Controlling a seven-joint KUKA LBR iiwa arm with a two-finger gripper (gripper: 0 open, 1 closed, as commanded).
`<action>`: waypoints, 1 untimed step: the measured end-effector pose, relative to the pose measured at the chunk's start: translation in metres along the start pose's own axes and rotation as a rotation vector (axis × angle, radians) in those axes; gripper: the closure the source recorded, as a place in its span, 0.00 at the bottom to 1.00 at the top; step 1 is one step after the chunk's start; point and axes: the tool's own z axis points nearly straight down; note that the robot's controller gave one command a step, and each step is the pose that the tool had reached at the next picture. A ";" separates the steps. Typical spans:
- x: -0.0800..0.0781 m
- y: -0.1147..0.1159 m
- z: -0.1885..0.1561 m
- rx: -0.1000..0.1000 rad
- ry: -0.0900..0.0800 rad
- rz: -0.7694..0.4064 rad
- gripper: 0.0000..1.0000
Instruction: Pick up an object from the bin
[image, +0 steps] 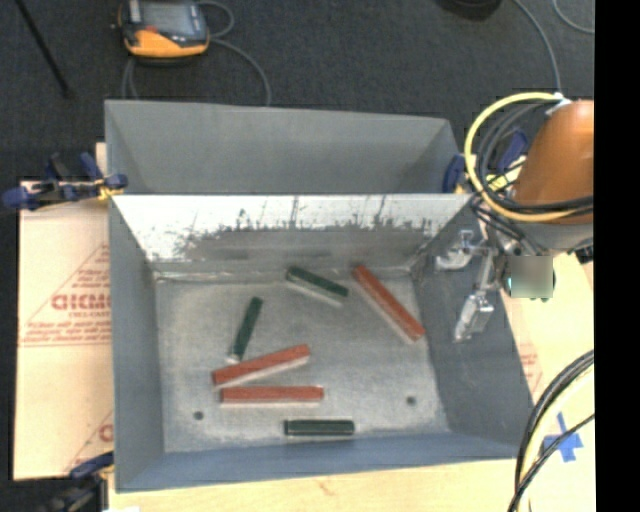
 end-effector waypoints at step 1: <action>-0.002 0.000 -0.005 0.002 -0.008 -0.003 0.00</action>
Offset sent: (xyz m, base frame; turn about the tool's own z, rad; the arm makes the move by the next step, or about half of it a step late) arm 0.0320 0.0163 -0.1156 -0.0299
